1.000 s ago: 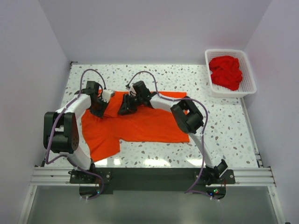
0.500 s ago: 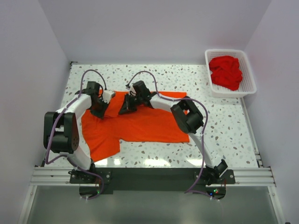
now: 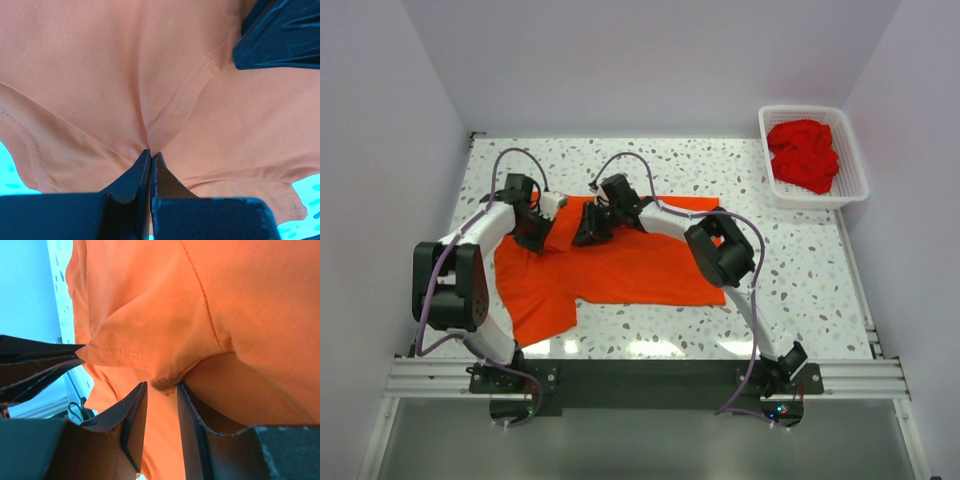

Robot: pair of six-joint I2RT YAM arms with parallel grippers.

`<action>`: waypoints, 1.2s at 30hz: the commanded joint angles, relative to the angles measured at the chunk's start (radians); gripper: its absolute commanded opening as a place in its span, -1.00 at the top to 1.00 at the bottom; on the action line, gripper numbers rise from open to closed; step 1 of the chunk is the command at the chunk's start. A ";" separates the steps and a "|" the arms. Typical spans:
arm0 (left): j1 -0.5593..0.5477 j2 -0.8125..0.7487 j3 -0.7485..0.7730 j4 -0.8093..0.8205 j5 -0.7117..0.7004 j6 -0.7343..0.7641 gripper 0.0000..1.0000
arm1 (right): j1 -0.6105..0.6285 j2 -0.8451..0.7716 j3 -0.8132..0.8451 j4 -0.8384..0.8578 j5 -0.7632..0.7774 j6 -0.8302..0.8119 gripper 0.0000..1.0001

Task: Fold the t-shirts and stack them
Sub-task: Fold the tshirt

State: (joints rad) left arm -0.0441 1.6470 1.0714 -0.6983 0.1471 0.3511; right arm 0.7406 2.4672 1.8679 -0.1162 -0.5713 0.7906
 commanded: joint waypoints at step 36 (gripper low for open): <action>-0.027 -0.122 0.039 -0.147 -0.001 -0.011 1.00 | 0.023 -0.129 -0.009 0.009 0.004 -0.067 1.00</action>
State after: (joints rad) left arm -0.0616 1.5642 1.0760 -0.7959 0.1520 0.3515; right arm 0.7593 2.4420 1.8713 -0.1497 -0.5457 0.7406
